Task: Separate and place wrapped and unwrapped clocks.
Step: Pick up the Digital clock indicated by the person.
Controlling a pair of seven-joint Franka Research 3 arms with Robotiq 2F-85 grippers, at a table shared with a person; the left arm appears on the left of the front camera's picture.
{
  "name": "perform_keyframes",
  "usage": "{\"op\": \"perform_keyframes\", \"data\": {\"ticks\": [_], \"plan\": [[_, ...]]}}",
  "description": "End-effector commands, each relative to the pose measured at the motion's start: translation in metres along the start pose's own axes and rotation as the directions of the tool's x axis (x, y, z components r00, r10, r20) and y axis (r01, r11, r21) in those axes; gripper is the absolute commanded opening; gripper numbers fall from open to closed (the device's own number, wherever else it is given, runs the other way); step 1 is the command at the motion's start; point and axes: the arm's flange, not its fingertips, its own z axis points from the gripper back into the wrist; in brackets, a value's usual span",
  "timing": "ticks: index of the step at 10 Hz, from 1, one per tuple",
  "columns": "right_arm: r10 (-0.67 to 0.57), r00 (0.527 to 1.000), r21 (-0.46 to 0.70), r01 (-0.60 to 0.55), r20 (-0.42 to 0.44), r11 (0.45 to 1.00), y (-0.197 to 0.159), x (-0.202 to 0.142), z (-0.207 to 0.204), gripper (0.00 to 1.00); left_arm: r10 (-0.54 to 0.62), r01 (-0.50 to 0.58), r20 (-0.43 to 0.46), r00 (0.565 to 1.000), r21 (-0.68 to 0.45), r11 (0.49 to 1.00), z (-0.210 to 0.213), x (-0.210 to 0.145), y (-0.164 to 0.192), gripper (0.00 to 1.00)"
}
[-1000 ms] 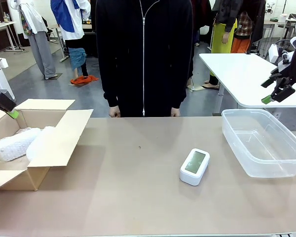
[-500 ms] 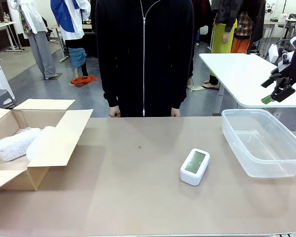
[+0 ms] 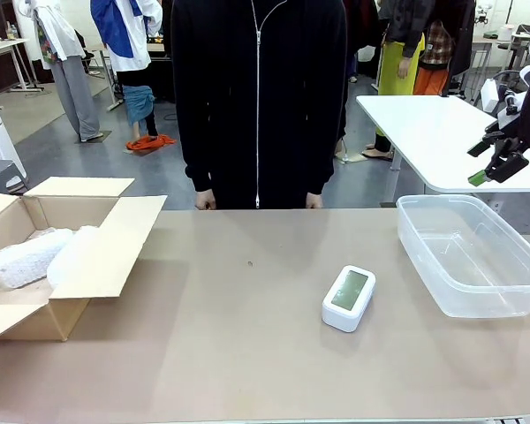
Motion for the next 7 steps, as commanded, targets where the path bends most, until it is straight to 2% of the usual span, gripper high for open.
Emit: {"op": "perform_keyframes", "data": {"ticks": [1,2,3,5,7], "plan": [[0.005,1.0,0.003,-0.005,0.0,1.0,0.001,0.0,-0.001,1.0,-0.083,0.079,-0.038,0.996,-0.098,0.992,0.01,-0.011,0.026,1.0],[0.005,1.0,0.003,-0.005,0.0,1.0,0.001,0.0,-0.001,1.0,-0.101,0.097,-0.029,0.994,-0.125,0.987,0.009,-0.014,0.034,1.0],[0.005,1.0,0.003,-0.005,0.0,1.0,0.001,0.0,-0.001,1.0,-0.126,0.127,0.019,0.992,-0.154,0.98,0.009,-0.018,0.041,1.0],[0.005,1.0,0.003,-0.005,0.0,1.0,0.001,0.0,-0.001,1.0,-0.133,0.145,0.098,0.986,-0.133,0.98,0.013,-0.025,0.059,1.0],[0.005,1.0,0.003,-0.005,0.0,1.0,0.001,0.0,-0.001,1.0,-0.092,0.112,0.196,0.976,-0.094,0.989,0.016,-0.04,0.07,1.0]]}}
